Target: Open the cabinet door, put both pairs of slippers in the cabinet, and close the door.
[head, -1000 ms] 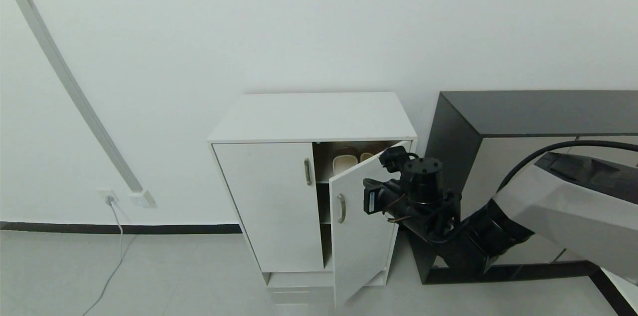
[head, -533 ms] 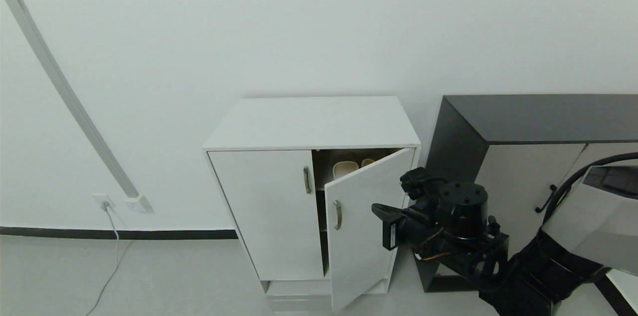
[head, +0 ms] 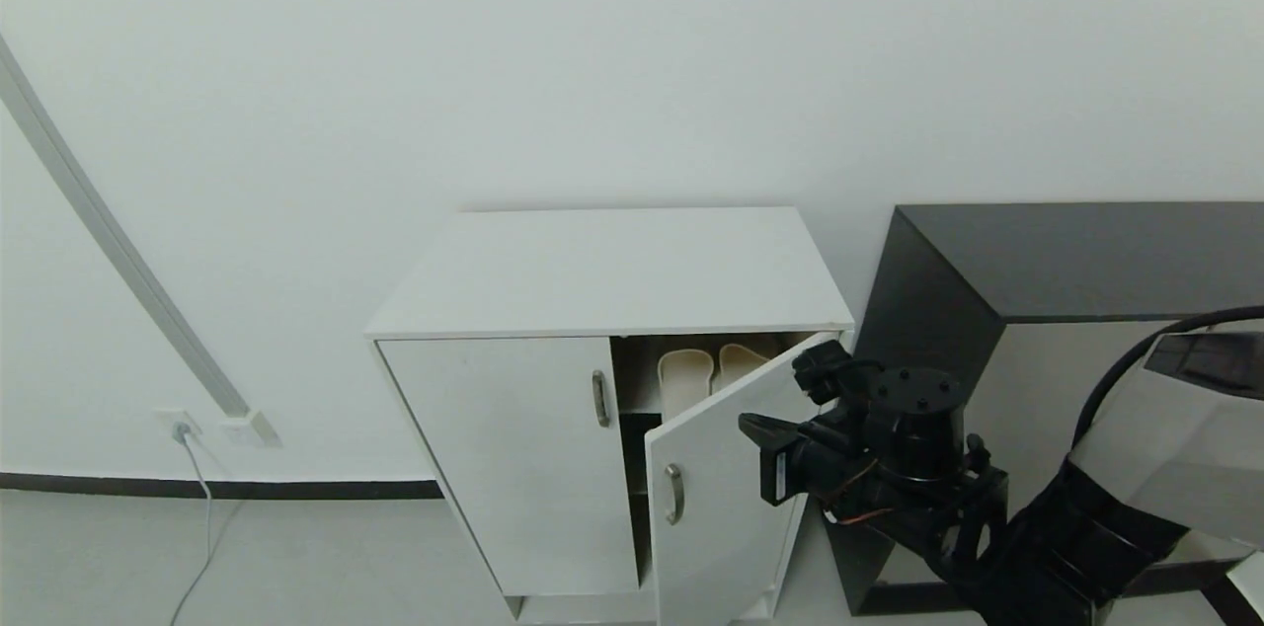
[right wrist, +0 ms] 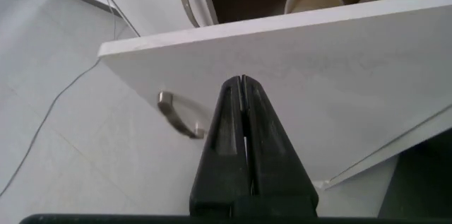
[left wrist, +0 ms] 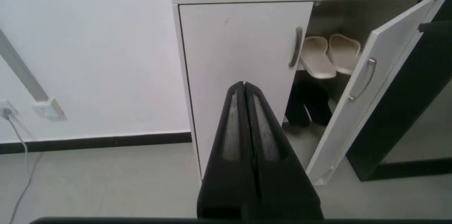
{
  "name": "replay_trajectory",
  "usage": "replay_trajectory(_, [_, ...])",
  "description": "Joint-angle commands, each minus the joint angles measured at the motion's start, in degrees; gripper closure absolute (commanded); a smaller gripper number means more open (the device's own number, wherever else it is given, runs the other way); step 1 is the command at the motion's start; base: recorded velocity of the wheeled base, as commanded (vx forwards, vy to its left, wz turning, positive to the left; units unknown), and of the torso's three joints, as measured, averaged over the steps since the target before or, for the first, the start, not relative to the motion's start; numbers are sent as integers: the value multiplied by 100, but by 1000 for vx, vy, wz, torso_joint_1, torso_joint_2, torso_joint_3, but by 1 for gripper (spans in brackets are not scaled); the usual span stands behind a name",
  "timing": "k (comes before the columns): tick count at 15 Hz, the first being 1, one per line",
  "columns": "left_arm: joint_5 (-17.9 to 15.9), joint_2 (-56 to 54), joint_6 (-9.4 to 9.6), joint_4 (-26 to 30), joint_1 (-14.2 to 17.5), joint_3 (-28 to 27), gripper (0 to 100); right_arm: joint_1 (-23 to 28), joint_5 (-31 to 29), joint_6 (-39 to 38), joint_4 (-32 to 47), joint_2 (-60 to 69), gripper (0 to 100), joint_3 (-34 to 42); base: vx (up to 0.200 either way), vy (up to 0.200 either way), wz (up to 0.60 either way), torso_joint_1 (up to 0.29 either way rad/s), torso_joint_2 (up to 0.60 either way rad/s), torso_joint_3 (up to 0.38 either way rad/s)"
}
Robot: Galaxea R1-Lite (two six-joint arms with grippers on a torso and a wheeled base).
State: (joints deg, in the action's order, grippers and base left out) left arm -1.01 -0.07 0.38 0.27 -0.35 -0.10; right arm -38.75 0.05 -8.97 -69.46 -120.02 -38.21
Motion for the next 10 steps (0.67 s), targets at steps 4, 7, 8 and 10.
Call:
replay_trajectory(4, [-4, 7, -3, 0, 0, 1, 100, 52, -5, 27, 354, -532, 100, -750, 0, 0, 0, 0, 0, 0])
replay_trajectory(7, [5, 7, -3, 0, 0, 1, 100, 122, -5, 27, 548, -699, 100, -1128, 0, 0, 0, 0, 0, 0])
replay_trajectory(8, [5, 7, -3, 0, 0, 1, 100, 131, -5, 18, 600, -734, 100, -1233, 0, 0, 0, 0, 0, 0])
replay_trajectory(10, [5, 7, -3, 0, 0, 1, 100, 175, -5, 18, 838, -813, 100, -1506, 0, 0, 0, 0, 0, 0])
